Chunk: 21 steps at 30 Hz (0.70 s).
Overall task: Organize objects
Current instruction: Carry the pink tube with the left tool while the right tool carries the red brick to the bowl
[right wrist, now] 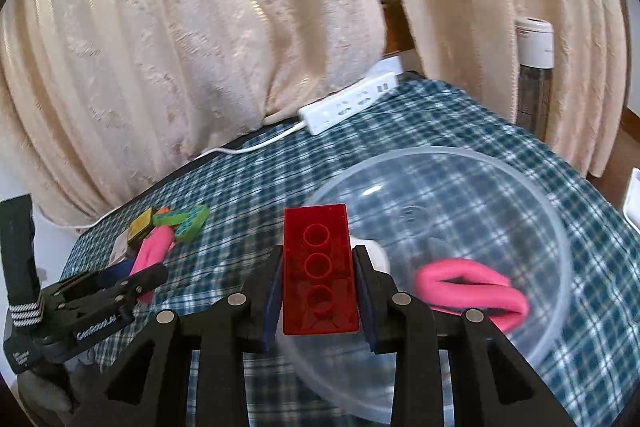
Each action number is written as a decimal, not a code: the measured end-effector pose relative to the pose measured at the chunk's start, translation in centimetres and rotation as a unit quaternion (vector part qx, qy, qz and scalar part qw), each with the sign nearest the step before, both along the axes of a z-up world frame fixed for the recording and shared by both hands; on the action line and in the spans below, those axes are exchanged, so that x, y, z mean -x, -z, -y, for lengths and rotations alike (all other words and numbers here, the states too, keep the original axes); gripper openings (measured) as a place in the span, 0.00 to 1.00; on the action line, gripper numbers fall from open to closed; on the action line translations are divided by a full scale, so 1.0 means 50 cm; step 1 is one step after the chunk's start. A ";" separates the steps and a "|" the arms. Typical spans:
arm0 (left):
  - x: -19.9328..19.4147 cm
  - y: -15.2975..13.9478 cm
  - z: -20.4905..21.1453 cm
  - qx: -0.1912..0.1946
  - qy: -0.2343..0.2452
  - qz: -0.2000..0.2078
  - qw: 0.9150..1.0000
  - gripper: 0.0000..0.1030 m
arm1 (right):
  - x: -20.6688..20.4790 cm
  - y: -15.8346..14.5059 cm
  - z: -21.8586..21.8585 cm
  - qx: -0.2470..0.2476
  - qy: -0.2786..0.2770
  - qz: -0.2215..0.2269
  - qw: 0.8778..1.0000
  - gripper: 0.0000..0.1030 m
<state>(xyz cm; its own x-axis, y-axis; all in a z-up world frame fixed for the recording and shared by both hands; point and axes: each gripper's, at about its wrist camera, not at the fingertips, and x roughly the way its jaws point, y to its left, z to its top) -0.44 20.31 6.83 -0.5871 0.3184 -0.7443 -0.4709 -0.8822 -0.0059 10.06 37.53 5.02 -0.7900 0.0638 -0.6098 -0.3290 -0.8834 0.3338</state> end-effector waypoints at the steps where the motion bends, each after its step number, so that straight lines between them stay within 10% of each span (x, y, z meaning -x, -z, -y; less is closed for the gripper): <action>1: -0.002 0.001 -0.007 0.001 0.004 0.000 1.000 0.47 | -0.002 0.001 -0.007 0.001 0.004 0.000 1.000 0.33; 21: -0.052 0.002 -0.160 -0.007 0.107 0.020 0.994 0.47 | -0.027 0.025 -0.116 0.012 0.055 0.005 0.998 0.33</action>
<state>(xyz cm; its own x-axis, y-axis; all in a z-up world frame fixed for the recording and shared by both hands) 2.14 28.33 6.71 -0.4745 0.4438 -0.7602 -0.6473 -0.7612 -0.0403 11.43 43.33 3.76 -0.7733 0.1345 -0.6196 -0.4268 -0.8332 0.3517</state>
